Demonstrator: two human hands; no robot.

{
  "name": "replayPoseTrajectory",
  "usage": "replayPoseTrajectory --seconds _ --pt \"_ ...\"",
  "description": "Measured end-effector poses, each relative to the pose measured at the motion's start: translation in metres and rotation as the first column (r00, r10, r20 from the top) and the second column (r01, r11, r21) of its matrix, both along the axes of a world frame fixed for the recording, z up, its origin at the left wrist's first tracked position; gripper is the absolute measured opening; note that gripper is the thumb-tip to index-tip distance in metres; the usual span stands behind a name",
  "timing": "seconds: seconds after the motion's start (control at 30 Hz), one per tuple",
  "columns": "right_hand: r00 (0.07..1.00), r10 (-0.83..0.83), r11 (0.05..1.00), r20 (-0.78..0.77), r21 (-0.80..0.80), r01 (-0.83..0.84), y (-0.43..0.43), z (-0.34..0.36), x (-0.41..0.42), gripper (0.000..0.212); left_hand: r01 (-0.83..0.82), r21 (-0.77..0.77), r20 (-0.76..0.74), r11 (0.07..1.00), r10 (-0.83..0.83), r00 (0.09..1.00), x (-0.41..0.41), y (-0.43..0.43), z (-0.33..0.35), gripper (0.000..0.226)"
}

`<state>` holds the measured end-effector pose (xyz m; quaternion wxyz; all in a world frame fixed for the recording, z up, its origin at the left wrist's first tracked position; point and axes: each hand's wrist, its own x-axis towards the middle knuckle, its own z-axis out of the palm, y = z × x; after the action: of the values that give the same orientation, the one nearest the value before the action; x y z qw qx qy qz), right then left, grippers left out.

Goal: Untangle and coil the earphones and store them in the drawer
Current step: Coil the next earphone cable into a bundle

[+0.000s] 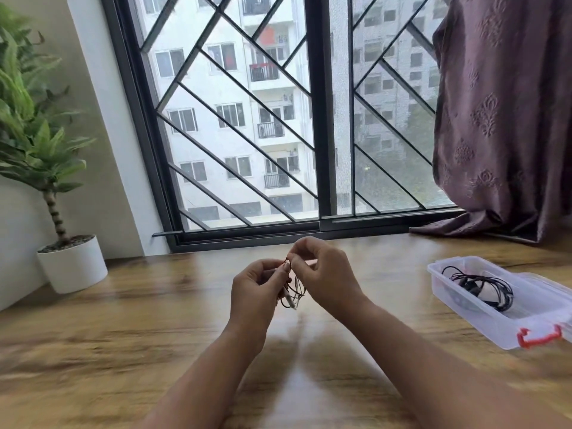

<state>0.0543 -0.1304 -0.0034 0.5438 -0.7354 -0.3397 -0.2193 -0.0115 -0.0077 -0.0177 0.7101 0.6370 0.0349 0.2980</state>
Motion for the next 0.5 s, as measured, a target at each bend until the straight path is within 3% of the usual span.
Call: replayPoseTrajectory --seconds 0.27,0.5 --pt "1.000 -0.015 0.998 -0.009 0.063 0.015 0.0020 -0.0016 0.0021 0.008 0.142 -0.103 -0.017 0.985 -0.144 0.989 -0.0020 -0.0001 0.0011 0.015" --pt "0.999 -0.019 1.000 -0.026 0.014 0.019 -0.0001 -0.0032 0.0043 0.012 0.156 -0.118 -0.029 0.981 -0.160 0.987 -0.0007 0.0004 0.0007 0.016"
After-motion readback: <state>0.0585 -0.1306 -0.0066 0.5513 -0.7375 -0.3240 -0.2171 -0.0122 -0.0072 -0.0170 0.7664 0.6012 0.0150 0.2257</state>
